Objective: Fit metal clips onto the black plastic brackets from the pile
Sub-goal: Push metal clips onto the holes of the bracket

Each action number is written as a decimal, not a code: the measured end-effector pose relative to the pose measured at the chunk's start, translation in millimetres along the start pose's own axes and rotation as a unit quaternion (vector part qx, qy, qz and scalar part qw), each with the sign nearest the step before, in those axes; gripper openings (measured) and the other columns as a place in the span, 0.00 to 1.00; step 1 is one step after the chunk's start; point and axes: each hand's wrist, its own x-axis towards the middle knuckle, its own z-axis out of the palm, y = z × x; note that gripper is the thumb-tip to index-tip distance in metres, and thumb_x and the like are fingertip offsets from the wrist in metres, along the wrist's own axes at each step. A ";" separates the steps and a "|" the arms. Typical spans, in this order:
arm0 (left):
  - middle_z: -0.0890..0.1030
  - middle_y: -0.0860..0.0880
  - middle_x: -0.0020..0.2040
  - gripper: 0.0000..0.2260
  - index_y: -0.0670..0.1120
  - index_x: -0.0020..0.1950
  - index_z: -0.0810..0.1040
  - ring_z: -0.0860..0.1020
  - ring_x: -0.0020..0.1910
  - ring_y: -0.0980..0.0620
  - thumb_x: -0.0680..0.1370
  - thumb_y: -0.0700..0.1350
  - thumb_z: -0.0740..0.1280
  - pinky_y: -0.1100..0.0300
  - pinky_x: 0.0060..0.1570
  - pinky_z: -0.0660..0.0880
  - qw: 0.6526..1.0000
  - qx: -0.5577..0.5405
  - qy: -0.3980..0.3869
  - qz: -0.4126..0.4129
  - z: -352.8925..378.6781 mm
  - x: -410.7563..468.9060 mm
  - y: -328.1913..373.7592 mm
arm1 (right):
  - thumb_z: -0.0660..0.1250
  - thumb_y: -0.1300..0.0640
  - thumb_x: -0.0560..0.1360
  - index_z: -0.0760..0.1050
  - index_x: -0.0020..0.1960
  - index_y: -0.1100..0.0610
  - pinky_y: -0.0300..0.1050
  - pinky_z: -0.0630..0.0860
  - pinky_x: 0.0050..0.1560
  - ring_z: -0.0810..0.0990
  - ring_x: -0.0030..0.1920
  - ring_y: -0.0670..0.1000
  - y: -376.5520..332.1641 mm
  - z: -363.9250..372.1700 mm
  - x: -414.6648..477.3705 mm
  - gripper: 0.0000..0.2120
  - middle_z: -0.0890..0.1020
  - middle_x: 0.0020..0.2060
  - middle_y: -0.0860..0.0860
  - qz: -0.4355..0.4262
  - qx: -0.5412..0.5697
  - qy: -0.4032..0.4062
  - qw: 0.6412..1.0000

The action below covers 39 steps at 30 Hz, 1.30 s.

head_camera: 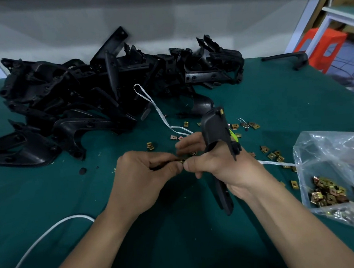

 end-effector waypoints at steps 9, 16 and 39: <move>0.87 0.54 0.38 0.01 0.58 0.41 0.88 0.86 0.41 0.51 0.70 0.52 0.76 0.50 0.47 0.82 0.995 -0.071 -0.032 -0.064 3.0 1.8 -3.5 | 0.76 0.64 0.61 0.80 0.36 0.63 0.54 0.76 0.32 0.76 0.28 0.61 -6.0 -4.7 -1.0 0.06 0.84 0.35 0.61 -0.031 -0.055 0.011 0.998; 0.87 0.52 0.37 0.06 0.54 0.41 0.88 0.85 0.39 0.52 0.73 0.43 0.78 0.60 0.42 0.81 0.993 -0.080 -0.042 -0.076 2.4 3.6 -2.3 | 0.78 0.63 0.60 0.80 0.36 0.62 0.50 0.75 0.31 0.76 0.26 0.57 -6.0 -5.6 -0.6 0.08 0.83 0.36 0.65 -0.035 -0.074 0.006 0.997; 0.77 0.45 0.25 0.14 0.44 0.29 0.80 0.75 0.30 0.53 0.70 0.53 0.71 0.68 0.38 0.71 0.979 -0.179 0.013 -0.101 6.8 3.3 3.8 | 0.72 0.54 0.68 0.68 0.34 0.47 0.48 0.70 0.38 0.71 0.36 0.60 -5.0 -15.1 -1.5 0.12 0.69 0.30 0.45 -0.019 -0.519 0.141 0.843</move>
